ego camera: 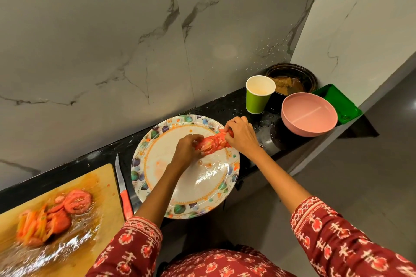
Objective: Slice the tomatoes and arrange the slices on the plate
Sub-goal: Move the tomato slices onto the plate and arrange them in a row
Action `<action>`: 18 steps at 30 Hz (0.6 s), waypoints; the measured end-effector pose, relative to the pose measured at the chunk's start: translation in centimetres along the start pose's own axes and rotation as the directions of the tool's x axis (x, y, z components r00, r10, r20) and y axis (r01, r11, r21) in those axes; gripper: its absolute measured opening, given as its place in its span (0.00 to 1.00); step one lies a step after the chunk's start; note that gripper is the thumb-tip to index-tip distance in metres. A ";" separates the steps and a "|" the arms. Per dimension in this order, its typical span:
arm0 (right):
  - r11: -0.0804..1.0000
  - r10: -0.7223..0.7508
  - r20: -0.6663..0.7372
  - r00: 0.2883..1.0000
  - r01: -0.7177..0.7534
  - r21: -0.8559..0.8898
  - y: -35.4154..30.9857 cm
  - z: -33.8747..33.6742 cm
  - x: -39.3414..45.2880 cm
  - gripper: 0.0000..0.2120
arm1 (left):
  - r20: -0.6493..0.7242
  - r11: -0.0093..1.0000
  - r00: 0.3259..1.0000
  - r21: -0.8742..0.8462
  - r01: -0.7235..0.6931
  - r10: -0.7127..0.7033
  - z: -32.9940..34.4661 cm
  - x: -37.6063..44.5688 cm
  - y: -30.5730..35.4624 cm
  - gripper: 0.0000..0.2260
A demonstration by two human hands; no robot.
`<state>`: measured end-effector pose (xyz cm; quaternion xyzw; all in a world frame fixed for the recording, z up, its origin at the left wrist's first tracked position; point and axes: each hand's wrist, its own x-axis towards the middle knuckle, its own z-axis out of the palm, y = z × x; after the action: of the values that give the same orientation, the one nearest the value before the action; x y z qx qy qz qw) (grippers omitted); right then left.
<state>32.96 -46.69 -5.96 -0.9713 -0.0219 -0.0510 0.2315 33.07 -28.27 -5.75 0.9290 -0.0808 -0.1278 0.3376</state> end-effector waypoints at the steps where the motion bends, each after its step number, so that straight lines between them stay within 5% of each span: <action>1: 1.000 0.003 -0.003 1.000 -0.003 0.009 0.1 0.0 0.0 0.07 | -0.001 1.000 1.000 -0.003 0.000 0.000 0.0 0.0 0.0 0.22; 7: 0.997 0.006 -0.053 0.999 -0.001 0.078 0.4 0.2 -0.7 0.08 | -0.035 1.000 0.999 -0.005 -0.002 0.002 0.2 -0.1 -0.4 0.23; 11: 0.986 0.022 -0.214 0.976 0.015 0.168 0.1 -0.1 -1.0 0.08 | -0.057 1.000 0.998 -0.013 -0.006 0.005 -0.1 -0.7 -0.6 0.22; 18: 0.957 0.036 -0.287 0.957 0.050 0.287 -4.4 1.4 -2.0 0.11 | -0.258 0.993 0.964 -0.108 0.043 -0.070 -2.7 -4.9 -5.1 0.14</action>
<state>30.84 -42.18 -5.48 -0.9086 0.0013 -0.1895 0.3723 29.53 -21.63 -6.15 0.9214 -0.0026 -0.0179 0.3881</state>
